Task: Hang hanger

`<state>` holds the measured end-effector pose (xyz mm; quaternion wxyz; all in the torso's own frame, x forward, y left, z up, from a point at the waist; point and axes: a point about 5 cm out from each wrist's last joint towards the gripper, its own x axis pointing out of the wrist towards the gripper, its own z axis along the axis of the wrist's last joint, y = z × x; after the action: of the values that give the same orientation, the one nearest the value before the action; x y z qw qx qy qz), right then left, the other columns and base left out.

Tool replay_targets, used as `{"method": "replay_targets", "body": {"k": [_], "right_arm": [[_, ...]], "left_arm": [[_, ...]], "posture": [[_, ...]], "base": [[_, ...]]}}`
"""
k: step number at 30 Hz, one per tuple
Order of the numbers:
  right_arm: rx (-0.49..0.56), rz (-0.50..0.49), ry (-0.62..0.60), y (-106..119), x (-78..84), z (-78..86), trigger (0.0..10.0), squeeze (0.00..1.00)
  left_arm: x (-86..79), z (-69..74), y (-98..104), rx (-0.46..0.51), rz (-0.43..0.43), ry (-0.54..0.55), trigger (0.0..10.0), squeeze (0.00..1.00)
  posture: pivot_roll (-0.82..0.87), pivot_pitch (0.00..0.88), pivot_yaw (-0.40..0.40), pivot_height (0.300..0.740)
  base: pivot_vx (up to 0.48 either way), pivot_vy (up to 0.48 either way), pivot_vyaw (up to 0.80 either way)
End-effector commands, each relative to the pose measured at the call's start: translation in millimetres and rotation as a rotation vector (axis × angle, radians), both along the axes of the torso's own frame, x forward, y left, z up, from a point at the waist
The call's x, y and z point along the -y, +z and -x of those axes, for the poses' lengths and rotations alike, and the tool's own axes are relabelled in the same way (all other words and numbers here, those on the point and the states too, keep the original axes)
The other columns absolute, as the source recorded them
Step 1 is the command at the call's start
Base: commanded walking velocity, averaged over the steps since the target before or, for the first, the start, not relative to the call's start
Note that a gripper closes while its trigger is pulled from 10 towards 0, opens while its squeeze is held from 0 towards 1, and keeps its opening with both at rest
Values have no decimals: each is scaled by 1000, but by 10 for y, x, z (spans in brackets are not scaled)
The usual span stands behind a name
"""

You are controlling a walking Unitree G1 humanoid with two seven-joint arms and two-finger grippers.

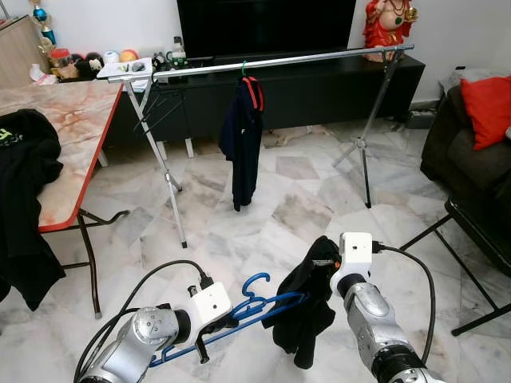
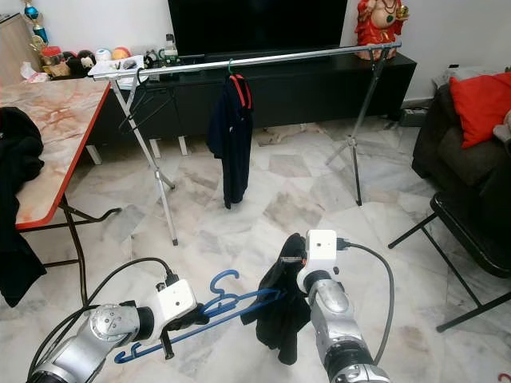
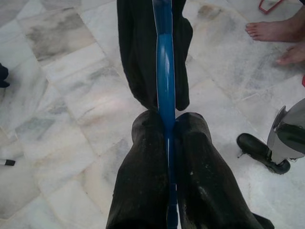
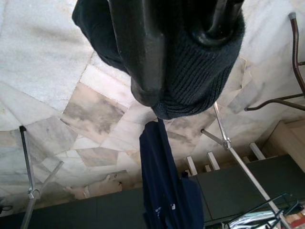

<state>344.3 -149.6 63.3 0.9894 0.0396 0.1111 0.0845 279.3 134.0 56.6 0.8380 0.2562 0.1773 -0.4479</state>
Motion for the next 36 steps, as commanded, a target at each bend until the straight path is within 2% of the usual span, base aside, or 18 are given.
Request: {"method": "replay_targets", "body": {"k": [1, 11, 17, 24, 30, 36], "right_arm": [[9, 10, 6, 27, 5, -14, 10000, 0], [-17, 43, -22, -19, 72, 13, 10000, 0], [-22, 49, -2, -42, 77, 39, 10000, 0], [-16, 70, 62, -22, 11, 33, 10000, 0], [-6, -12, 52, 29, -25, 11, 10000, 0], [-33, -11, 45, -25, -10, 50, 10000, 0]], "left_arm": [[-34, -30, 52, 29, 2, 17, 10000, 0], [14, -64, 98, 56, 35, 28, 10000, 0], [57, -51, 98, 52, 53, 27, 10000, 0], [82, -42, 113, 47, 94, 42, 10000, 0], [121, -109, 179, 86, 146, 90, 10000, 0], [233, -156, 260, 110, 219, 108, 10000, 0]], "posture": [[71, 46, 22, 740], [72, 45, 21, 740], [70, 47, 20, 740], [70, 48, 20, 740], [73, 46, 18, 740], [69, 46, 18, 740]], "base": [[0, 0, 0], [0, 0, 0], [0, 0, 0], [0, 0, 0], [0, 0, 0], [0, 0, 0]]}}
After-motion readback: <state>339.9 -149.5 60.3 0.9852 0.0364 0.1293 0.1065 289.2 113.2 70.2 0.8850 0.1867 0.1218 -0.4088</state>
